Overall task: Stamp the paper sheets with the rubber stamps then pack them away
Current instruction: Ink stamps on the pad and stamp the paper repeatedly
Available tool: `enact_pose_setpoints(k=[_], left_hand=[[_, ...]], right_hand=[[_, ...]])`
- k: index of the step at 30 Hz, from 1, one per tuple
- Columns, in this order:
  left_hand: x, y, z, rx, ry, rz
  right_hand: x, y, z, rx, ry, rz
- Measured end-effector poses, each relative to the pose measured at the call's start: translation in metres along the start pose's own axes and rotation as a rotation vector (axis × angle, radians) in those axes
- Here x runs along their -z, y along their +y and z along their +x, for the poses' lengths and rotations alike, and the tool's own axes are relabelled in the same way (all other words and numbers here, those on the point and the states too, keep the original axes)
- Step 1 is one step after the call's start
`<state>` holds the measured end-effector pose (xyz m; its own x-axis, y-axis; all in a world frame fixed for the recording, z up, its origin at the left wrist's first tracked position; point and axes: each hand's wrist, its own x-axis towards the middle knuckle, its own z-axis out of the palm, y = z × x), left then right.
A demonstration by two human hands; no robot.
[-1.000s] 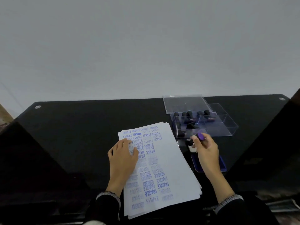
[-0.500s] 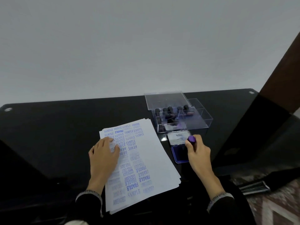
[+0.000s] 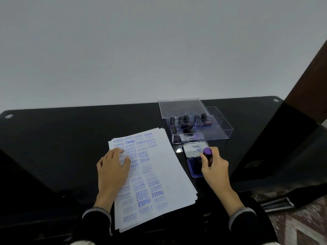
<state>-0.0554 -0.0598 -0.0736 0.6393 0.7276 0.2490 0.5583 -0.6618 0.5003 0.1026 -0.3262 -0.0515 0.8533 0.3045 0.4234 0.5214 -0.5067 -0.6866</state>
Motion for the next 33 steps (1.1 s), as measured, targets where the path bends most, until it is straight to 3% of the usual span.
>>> enact_pose_setpoints(k=[9,15,20,33], left_hand=[[0.001,0.0,0.0,-0.003,0.005,0.005],[0.001,0.001,0.0,-0.002,0.012,-0.002],[0.001,0.001,0.001,0.0,0.013,0.0],[0.001,0.003,0.001,0.003,0.017,-0.01]], right_hand=[[0.0,0.002,-0.002,0.004,0.0,0.0],[0.005,-0.003,0.004,-0.036,-0.087,-0.006],[0.018,-0.007,0.009,-0.145,-0.097,0.179],[0.001,0.004,0.001,0.014,-0.099,0.02]])
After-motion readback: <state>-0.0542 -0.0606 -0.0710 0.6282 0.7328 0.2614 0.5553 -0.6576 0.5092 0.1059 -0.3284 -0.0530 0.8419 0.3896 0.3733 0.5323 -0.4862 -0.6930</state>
